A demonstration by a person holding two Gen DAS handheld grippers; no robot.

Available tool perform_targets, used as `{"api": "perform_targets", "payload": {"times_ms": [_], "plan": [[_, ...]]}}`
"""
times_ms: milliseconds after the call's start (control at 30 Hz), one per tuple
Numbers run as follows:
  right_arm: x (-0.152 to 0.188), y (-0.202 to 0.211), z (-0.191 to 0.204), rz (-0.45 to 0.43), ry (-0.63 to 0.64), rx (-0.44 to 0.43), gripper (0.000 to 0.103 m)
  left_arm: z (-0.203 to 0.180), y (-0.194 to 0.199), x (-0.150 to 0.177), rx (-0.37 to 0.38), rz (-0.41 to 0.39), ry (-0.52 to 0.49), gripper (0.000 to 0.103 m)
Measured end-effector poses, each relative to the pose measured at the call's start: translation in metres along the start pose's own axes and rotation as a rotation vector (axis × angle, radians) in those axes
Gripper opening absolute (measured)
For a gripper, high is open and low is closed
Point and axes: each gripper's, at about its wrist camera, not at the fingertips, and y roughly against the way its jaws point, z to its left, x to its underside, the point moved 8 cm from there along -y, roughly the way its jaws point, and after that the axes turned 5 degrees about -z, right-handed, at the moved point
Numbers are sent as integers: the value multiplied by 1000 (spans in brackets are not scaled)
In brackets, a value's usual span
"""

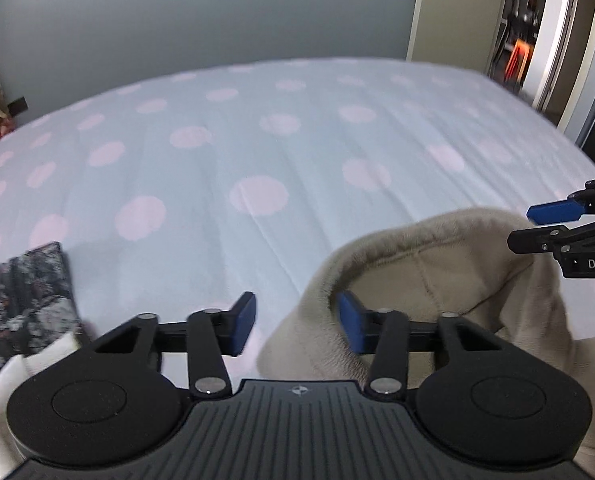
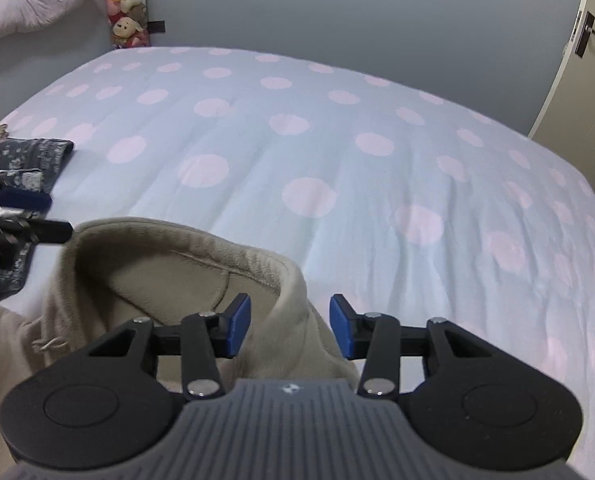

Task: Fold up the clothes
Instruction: 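Grasp the hood rim with both grippers and lift it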

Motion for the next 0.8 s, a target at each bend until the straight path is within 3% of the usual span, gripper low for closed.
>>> {"api": "perform_targets", "payload": {"times_ms": [33, 67, 233, 433, 667, 800], "plan": [[3, -2, 0, 5, -4, -6, 23, -2, -5, 1, -3, 15, -3, 16], [6, -2, -1, 8, -9, -12, 20, -4, -2, 1, 1, 3, -1, 9], [11, 26, -2, -72, 7, -31, 15, -12, 31, 0, 25, -74, -23, 8], [28, 106, 8, -204, 43, -69, 14, -16, 122, 19, 63, -201, -117, 7], [108, 198, 42, -290, 158, -82, 13, -41, 201, 91, 97, -307, -283, 7], [171, 196, 61, -231, 172, -92, 13, -54, 198, 141, 116, -261, -285, 7]]}}
